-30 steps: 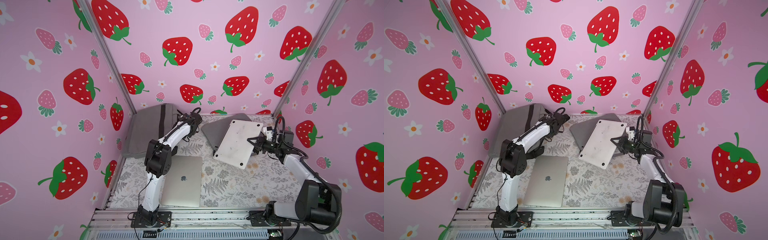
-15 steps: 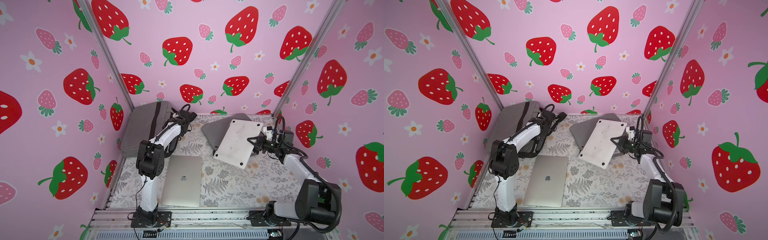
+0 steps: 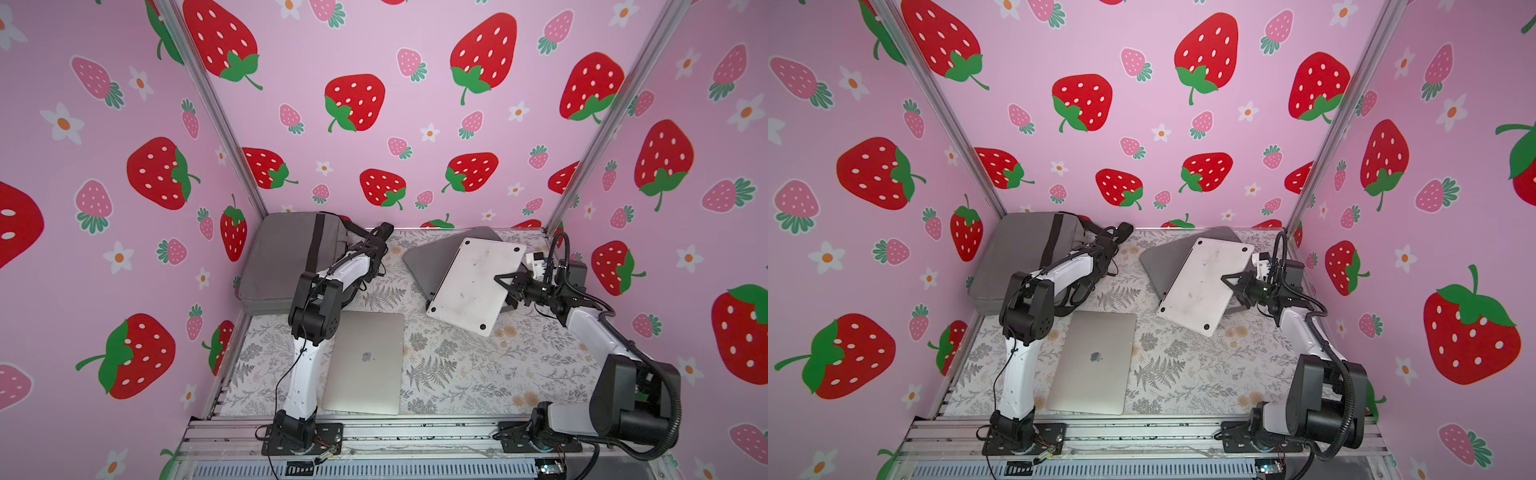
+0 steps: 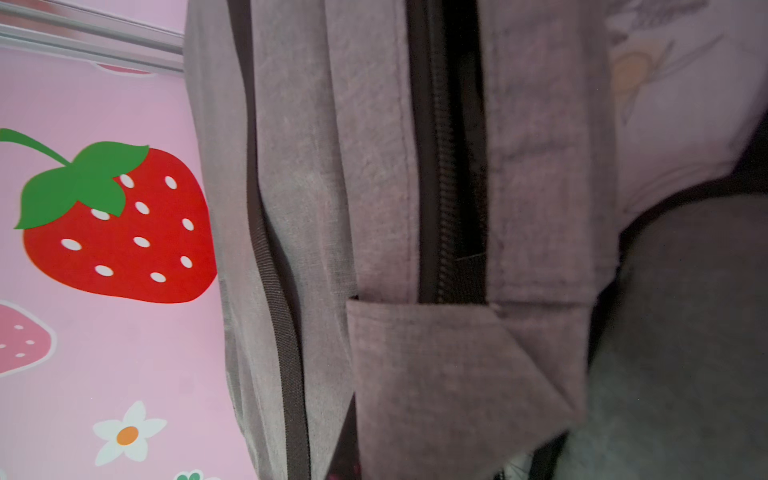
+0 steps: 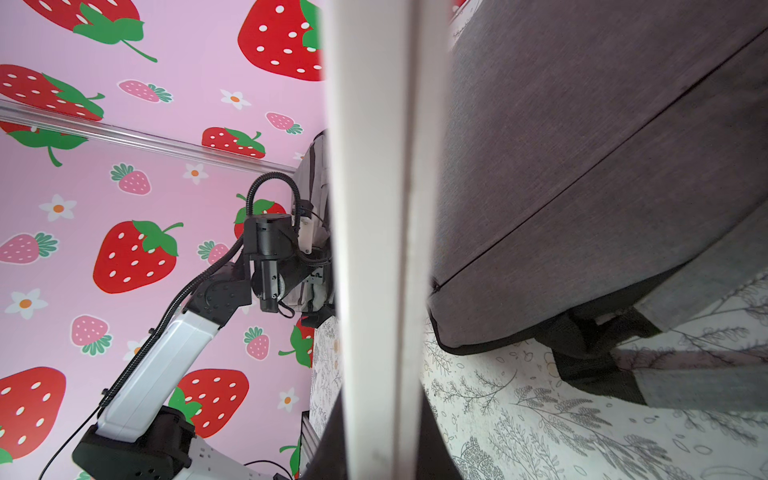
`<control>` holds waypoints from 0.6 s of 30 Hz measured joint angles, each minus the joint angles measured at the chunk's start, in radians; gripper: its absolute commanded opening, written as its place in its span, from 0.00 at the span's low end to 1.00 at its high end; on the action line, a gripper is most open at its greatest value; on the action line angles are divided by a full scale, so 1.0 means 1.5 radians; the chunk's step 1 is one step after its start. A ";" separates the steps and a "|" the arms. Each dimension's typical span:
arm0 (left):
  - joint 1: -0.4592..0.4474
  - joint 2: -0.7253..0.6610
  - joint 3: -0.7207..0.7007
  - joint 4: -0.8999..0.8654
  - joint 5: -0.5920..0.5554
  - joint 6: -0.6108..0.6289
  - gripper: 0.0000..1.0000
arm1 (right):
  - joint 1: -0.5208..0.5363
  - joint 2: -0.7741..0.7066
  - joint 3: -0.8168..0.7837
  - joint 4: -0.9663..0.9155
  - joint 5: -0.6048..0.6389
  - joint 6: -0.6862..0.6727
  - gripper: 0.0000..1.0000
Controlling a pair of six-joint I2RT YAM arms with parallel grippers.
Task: Open the zippered laptop bag and take out the laptop
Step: Place the zippered laptop bag in the zippered laptop bag.
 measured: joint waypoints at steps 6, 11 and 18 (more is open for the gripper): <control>0.001 0.004 0.004 -0.023 0.022 -0.022 0.48 | -0.001 0.000 0.000 0.000 -0.005 0.000 0.00; 0.001 -0.002 0.015 -0.057 0.066 -0.053 0.78 | 0.000 0.000 0.000 0.000 -0.018 -0.001 0.00; 0.001 -0.114 0.016 -0.088 0.185 -0.099 0.94 | 0.011 0.000 0.000 0.000 -0.034 -0.006 0.00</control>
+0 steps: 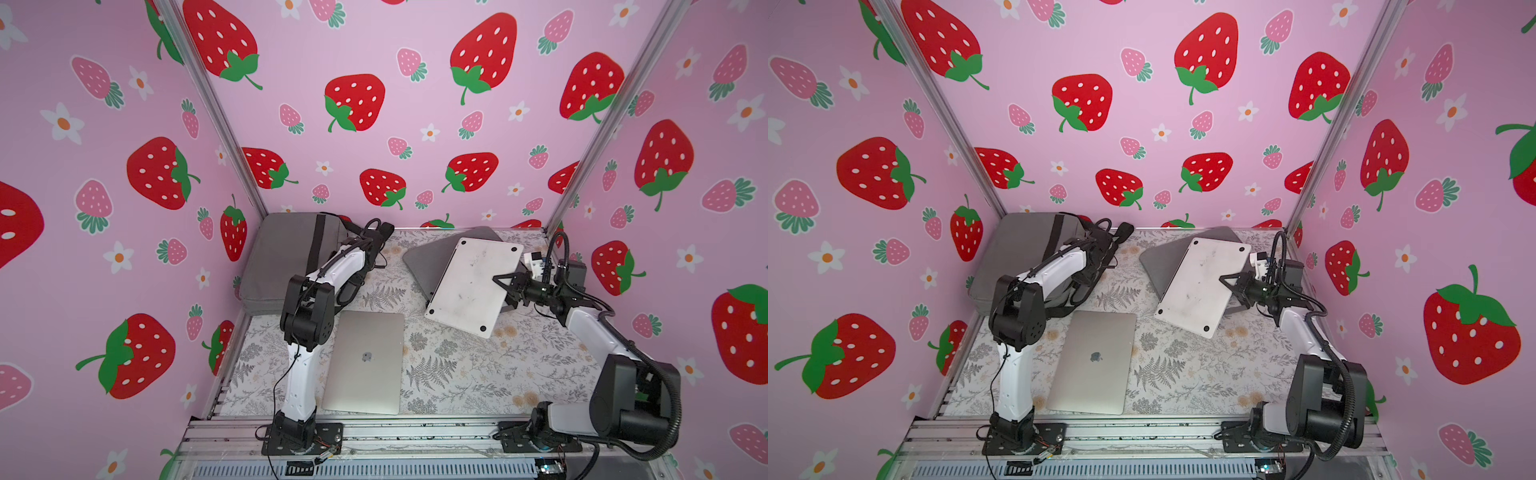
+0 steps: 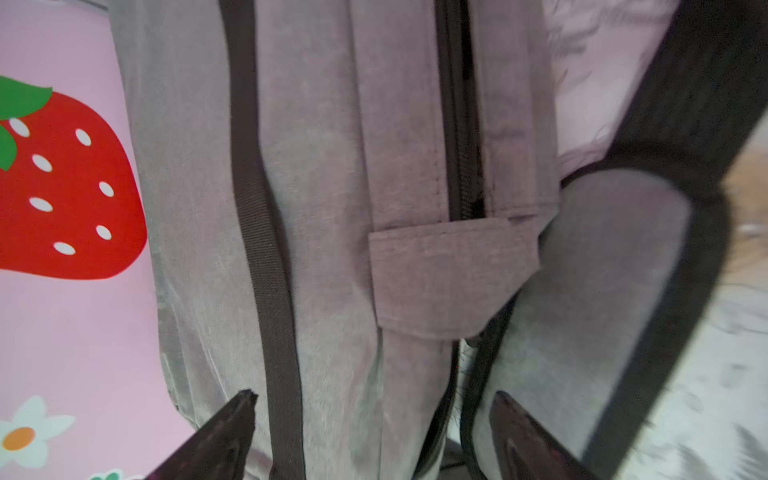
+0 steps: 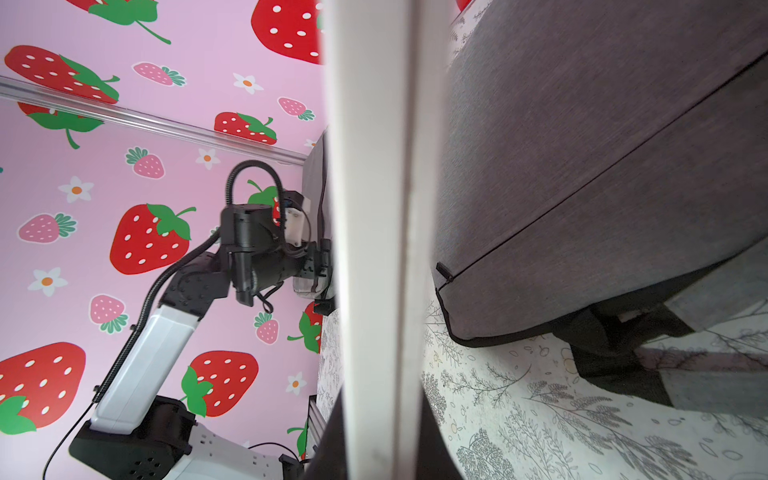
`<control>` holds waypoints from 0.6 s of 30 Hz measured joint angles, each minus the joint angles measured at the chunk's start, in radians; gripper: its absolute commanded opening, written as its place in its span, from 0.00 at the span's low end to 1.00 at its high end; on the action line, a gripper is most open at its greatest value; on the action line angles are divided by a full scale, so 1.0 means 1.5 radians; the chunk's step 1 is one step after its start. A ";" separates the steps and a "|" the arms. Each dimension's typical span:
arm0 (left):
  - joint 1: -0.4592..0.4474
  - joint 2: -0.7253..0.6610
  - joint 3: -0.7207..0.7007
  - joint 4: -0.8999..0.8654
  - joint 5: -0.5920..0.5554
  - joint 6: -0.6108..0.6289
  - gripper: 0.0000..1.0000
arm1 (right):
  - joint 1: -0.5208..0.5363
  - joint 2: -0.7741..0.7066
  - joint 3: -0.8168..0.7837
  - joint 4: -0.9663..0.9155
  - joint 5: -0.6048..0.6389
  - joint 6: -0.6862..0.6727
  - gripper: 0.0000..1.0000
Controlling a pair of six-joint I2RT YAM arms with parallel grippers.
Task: Open the zippered laptop bag and take out the laptop
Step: Place the zippered laptop bag in the zippered laptop bag, then place the laptop at the center of the board.
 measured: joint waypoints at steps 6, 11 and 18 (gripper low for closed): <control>0.000 -0.115 0.000 0.004 0.189 -0.043 0.96 | 0.021 0.000 0.000 0.001 -0.009 -0.002 0.00; 0.000 -0.170 -0.066 0.068 0.415 -0.096 0.96 | 0.041 0.000 0.000 0.006 -0.015 0.001 0.00; -0.008 -0.216 -0.245 0.263 0.729 -0.229 0.95 | 0.065 0.015 0.001 0.056 -0.029 0.037 0.00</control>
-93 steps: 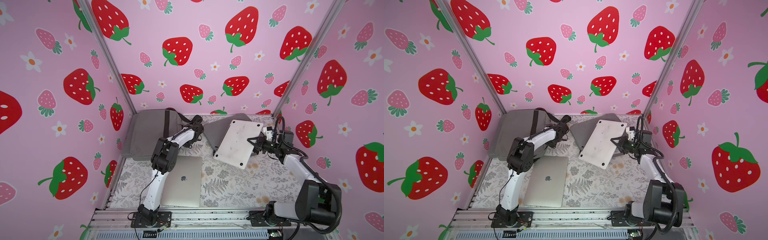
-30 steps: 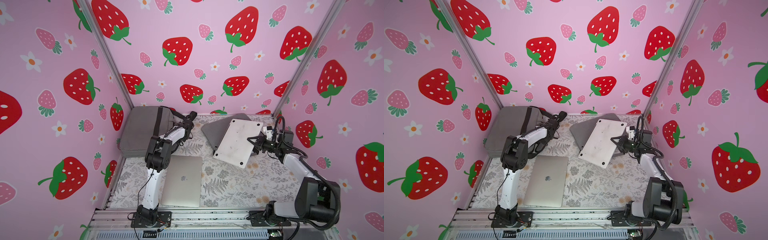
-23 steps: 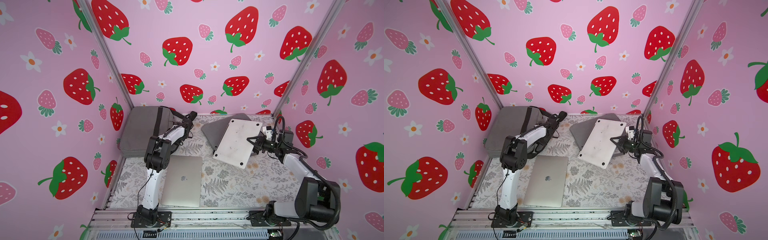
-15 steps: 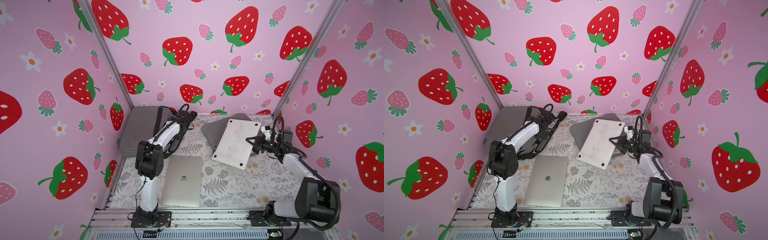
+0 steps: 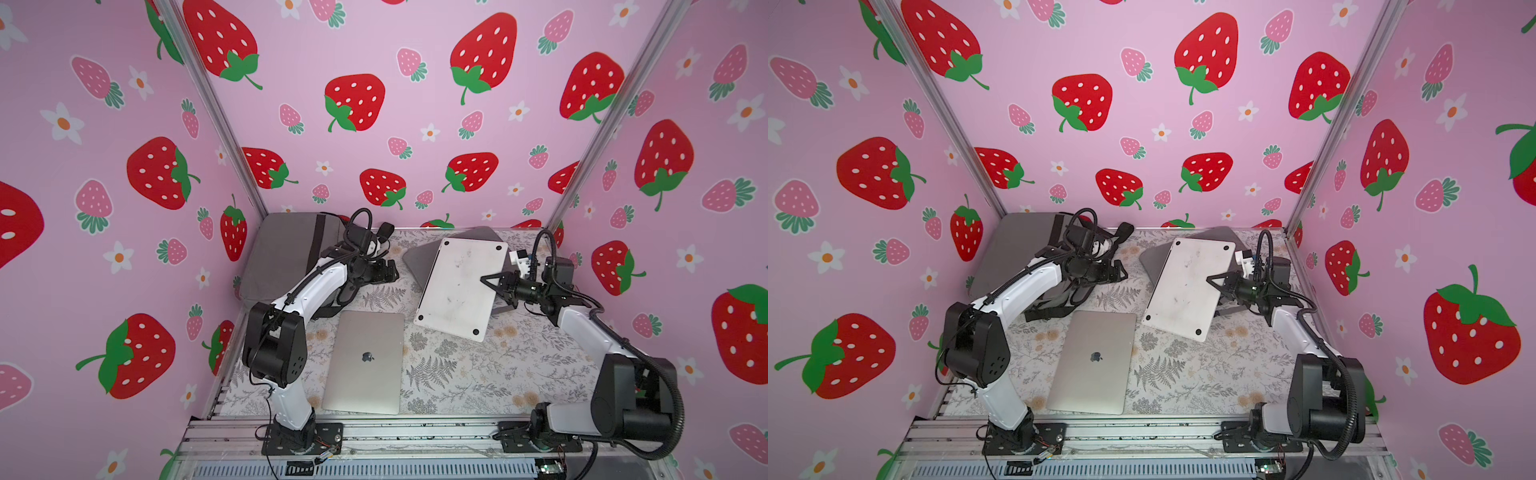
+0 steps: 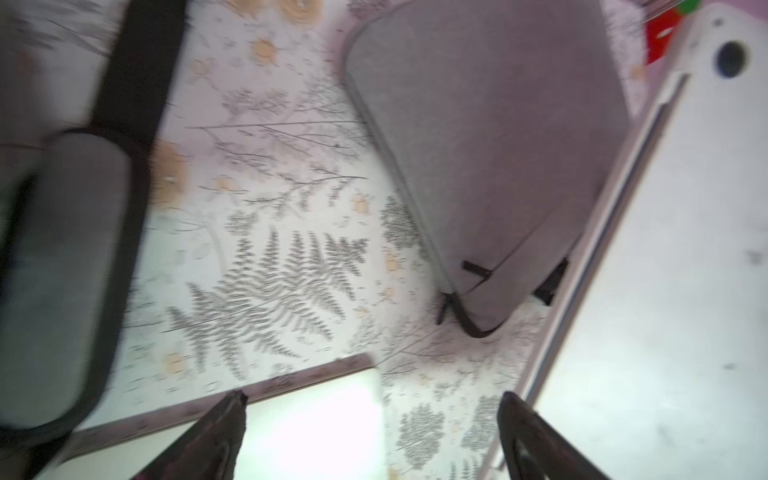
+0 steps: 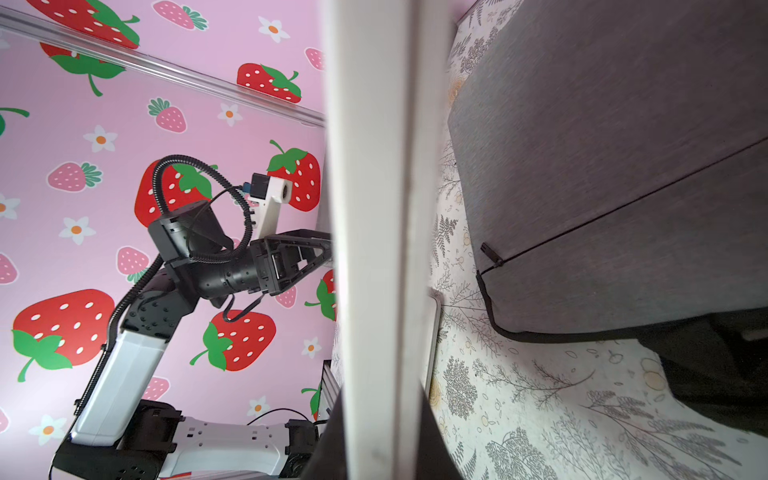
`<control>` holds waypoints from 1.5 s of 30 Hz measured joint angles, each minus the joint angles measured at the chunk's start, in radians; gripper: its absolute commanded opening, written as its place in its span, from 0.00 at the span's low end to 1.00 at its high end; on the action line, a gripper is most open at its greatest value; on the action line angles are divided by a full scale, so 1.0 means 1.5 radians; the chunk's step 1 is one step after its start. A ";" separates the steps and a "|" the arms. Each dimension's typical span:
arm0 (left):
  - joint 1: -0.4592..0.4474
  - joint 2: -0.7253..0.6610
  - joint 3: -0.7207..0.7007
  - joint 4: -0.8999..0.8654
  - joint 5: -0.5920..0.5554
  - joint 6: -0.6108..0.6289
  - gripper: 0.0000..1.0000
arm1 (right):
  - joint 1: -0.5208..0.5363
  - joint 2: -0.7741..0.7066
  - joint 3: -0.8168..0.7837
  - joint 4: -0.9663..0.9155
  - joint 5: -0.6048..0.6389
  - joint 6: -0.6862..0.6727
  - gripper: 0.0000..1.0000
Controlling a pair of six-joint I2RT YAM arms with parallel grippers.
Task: Open the zippered laptop bag and take out the laptop
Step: Place the laptop at the center of the board.
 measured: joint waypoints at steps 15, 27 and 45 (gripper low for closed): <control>-0.043 0.011 -0.047 0.286 0.261 -0.191 0.80 | 0.024 0.033 0.039 0.137 -0.019 0.126 0.00; -0.044 0.034 -0.047 0.323 0.364 -0.221 0.66 | 0.027 0.047 0.045 0.224 -0.042 0.210 0.00; -0.043 0.007 -0.055 0.437 0.434 -0.321 0.39 | 0.025 0.104 0.106 0.318 -0.083 0.300 0.00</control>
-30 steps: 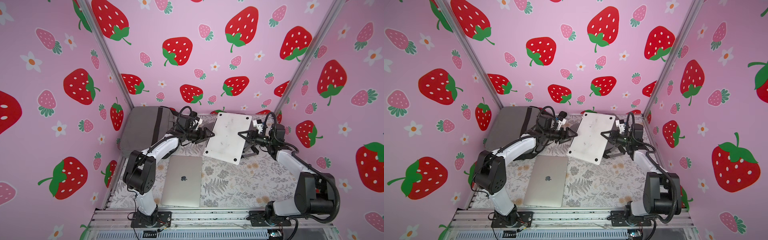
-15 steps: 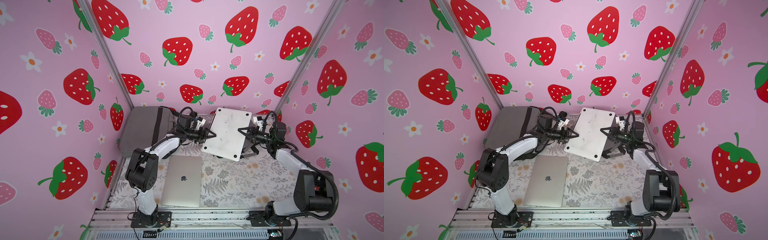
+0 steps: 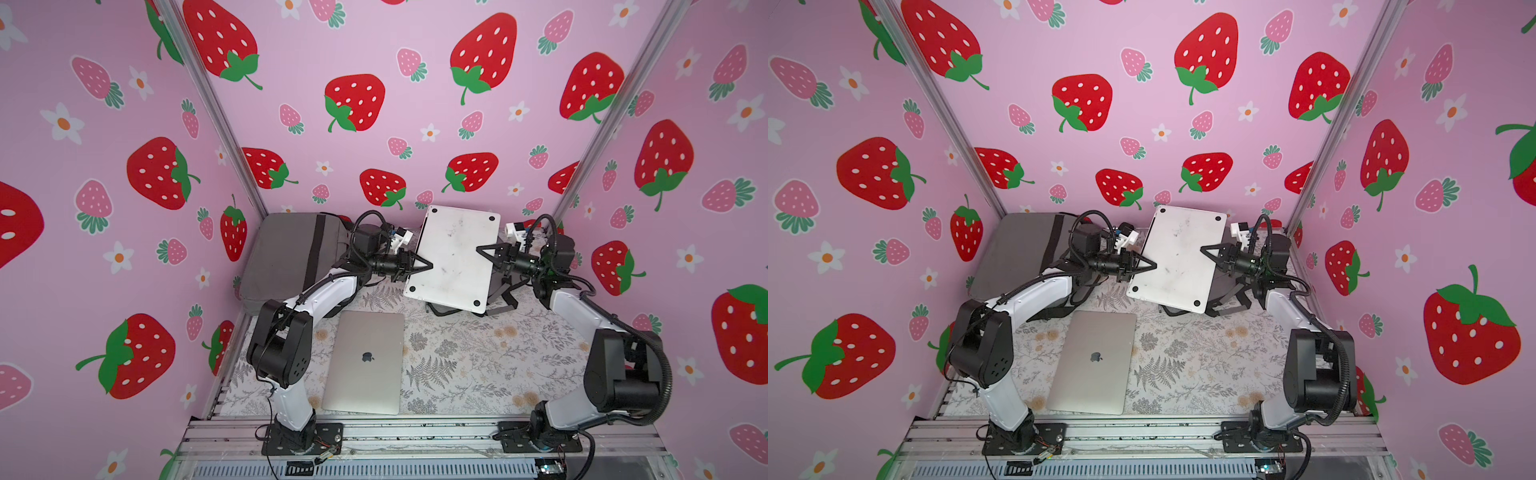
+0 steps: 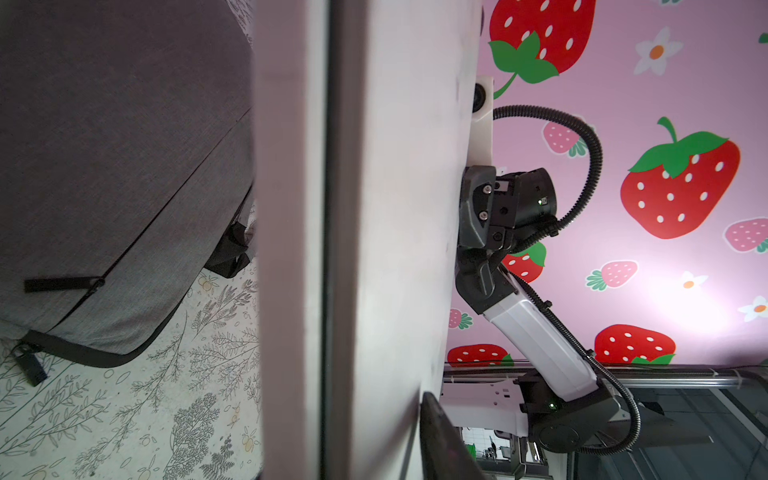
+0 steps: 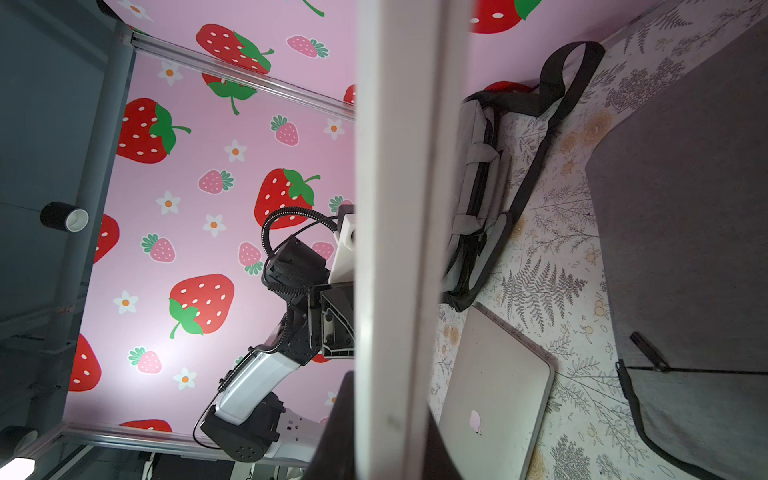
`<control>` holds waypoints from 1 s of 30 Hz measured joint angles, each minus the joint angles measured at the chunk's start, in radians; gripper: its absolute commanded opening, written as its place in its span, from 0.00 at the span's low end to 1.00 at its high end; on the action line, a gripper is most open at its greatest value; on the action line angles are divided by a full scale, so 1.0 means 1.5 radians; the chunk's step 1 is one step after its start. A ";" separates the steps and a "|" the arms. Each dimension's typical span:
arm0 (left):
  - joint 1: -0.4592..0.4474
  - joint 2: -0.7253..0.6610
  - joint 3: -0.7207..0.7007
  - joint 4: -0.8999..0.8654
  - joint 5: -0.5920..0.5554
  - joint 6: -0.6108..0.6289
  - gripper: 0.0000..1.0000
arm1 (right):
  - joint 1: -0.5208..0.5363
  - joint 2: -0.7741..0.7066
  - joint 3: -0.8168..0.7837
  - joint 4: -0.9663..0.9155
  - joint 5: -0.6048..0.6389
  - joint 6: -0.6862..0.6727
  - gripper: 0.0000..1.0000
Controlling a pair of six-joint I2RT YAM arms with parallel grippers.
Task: Open the zippered laptop bag and take out the laptop
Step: Place the laptop at the center of the board.
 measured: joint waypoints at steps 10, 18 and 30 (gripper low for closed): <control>0.000 0.000 -0.002 0.025 0.005 -0.045 0.36 | -0.002 0.020 0.006 0.022 -0.008 0.025 0.00; -0.005 0.000 -0.002 0.031 0.006 -0.073 0.39 | -0.003 0.040 0.008 0.047 -0.015 0.044 0.00; -0.008 0.001 -0.002 0.052 0.006 -0.110 0.26 | -0.004 0.058 0.014 0.078 -0.020 0.068 0.00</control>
